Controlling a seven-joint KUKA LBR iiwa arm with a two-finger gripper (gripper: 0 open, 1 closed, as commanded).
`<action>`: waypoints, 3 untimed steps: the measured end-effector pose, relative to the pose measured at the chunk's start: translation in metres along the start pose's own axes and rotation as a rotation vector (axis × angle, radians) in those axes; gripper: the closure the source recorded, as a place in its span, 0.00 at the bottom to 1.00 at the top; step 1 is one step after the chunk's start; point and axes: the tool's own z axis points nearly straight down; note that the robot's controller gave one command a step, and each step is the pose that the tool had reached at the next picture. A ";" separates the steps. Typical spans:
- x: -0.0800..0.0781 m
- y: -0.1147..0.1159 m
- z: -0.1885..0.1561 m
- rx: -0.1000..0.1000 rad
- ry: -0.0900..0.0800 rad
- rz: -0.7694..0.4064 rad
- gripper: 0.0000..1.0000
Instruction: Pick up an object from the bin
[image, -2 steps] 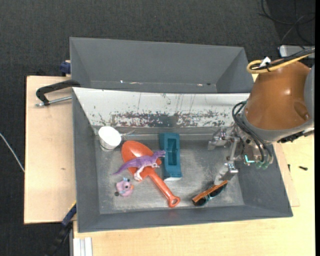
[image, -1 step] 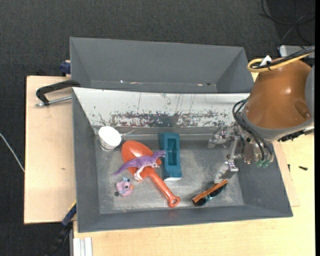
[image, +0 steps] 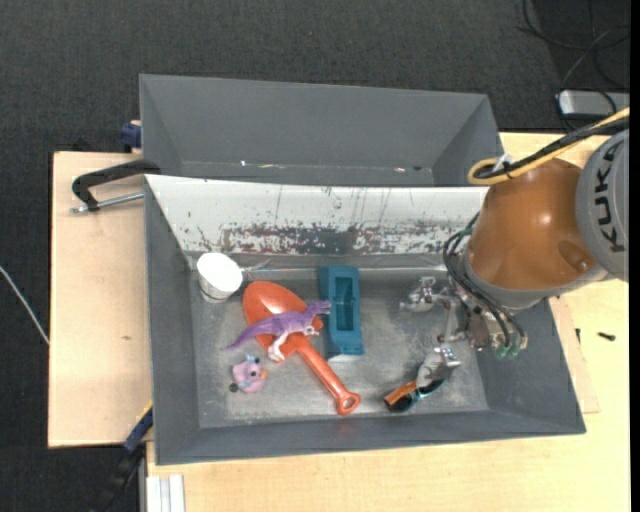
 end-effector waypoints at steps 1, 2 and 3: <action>0.004 -0.002 0.038 -0.002 0.009 -0.059 0.00; 0.006 -0.023 -0.001 -0.001 0.000 -0.313 0.00; 0.012 -0.037 0.073 0.000 -0.001 -0.087 0.00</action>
Offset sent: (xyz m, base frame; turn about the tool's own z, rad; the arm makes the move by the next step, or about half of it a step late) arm -0.0055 -0.0282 0.0054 -0.3162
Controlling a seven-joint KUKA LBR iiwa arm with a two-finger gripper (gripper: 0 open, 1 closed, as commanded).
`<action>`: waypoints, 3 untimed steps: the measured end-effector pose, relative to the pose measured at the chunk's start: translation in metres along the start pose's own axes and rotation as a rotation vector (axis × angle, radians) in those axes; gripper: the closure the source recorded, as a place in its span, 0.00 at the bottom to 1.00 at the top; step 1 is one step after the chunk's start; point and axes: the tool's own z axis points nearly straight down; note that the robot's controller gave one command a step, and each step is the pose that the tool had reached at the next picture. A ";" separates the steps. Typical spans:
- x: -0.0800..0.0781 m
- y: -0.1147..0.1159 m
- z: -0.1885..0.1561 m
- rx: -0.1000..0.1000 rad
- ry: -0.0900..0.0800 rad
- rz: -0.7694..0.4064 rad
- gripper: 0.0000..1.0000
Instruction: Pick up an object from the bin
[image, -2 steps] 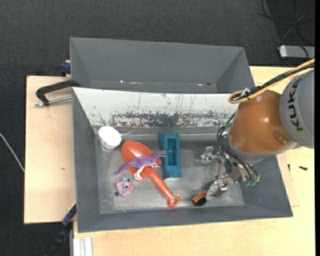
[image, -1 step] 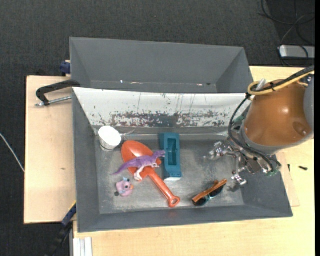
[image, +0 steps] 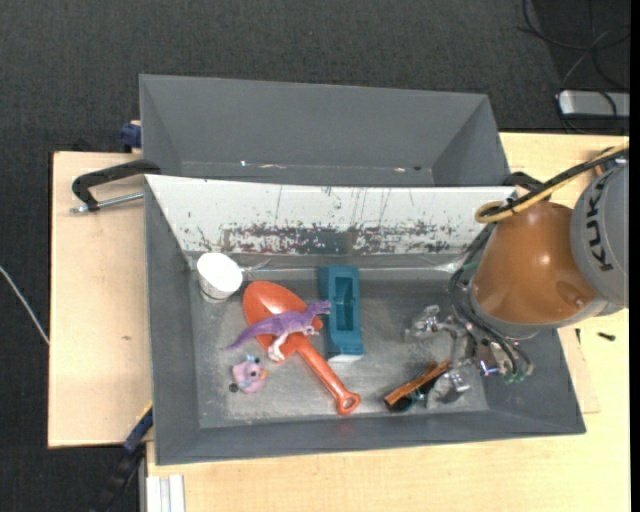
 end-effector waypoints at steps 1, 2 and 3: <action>0.001 0.001 -0.002 -0.001 0.001 -0.004 1.00; 0.001 0.001 -0.002 -0.001 0.001 -0.004 1.00; 0.001 0.001 -0.004 -0.001 0.003 -0.005 1.00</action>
Offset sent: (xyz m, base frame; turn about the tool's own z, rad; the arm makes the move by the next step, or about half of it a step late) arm 0.0000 0.0000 0.0000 0.0000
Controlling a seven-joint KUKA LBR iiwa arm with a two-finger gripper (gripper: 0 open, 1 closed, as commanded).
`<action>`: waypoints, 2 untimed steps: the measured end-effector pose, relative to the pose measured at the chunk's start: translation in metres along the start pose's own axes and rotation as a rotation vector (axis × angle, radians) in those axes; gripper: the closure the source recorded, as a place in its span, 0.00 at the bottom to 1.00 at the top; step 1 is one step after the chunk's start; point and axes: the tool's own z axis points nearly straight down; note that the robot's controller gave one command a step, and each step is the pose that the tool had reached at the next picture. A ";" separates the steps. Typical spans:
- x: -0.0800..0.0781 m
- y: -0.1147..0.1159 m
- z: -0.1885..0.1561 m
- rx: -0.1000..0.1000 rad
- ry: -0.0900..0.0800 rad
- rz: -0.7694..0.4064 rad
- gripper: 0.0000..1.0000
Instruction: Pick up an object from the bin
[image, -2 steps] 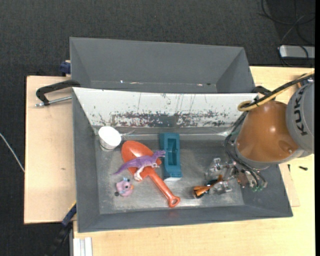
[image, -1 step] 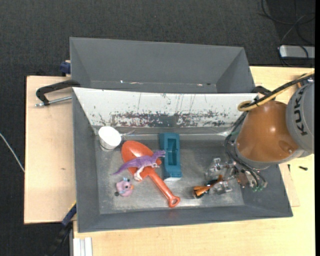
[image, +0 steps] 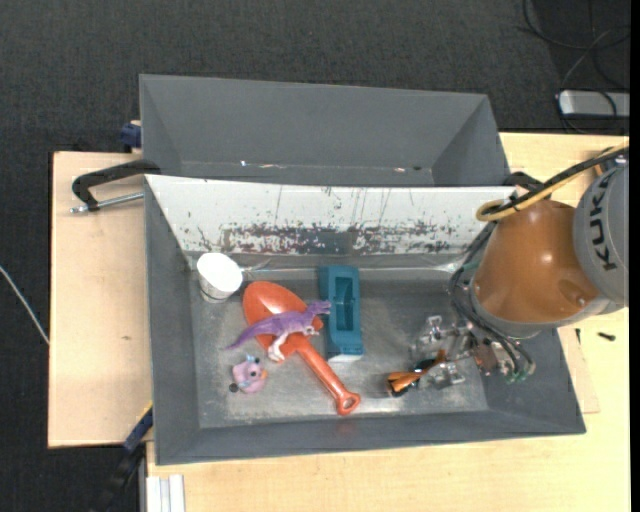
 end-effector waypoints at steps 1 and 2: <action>0.000 0.000 -0.008 0.000 -0.001 0.000 1.00; -0.001 0.000 -0.014 0.001 -0.003 0.000 1.00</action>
Offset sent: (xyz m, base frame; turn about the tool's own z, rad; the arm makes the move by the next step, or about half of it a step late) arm -0.0001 0.0002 0.0092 0.0000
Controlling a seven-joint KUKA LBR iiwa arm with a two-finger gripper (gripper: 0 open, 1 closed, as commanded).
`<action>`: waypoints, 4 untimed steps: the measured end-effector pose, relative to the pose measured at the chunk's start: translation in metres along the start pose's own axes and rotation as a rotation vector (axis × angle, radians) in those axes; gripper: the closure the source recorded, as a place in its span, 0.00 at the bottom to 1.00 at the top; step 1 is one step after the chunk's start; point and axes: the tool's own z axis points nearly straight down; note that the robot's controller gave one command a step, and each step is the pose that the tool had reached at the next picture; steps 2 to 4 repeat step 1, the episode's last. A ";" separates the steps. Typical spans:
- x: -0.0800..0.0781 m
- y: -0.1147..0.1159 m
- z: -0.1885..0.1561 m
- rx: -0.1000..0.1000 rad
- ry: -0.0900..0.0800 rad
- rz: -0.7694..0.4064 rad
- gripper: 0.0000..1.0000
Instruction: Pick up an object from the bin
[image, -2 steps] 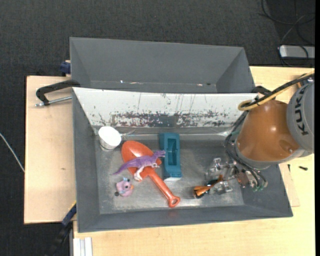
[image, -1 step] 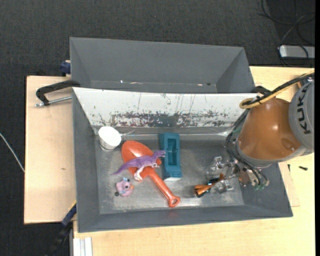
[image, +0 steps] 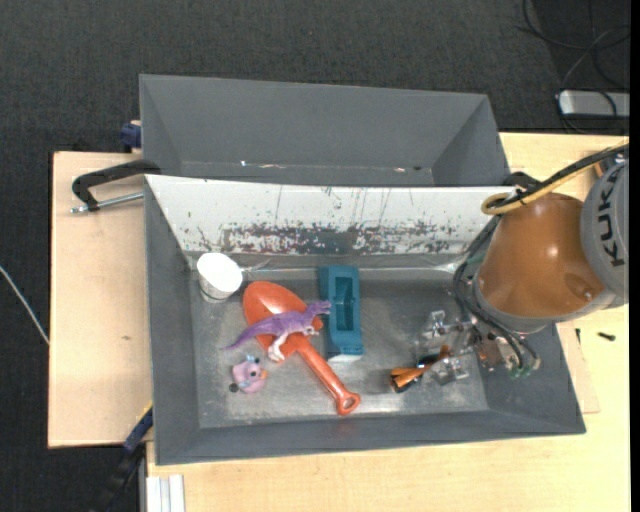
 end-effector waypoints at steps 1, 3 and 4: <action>0.000 0.000 -0.008 -0.001 0.003 0.000 1.00; 0.000 0.000 -0.008 -0.001 0.003 0.000 1.00; 0.000 0.000 -0.008 -0.001 0.003 0.000 1.00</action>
Offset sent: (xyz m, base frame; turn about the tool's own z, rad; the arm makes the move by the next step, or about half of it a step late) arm 0.0000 0.0001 0.0622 0.0000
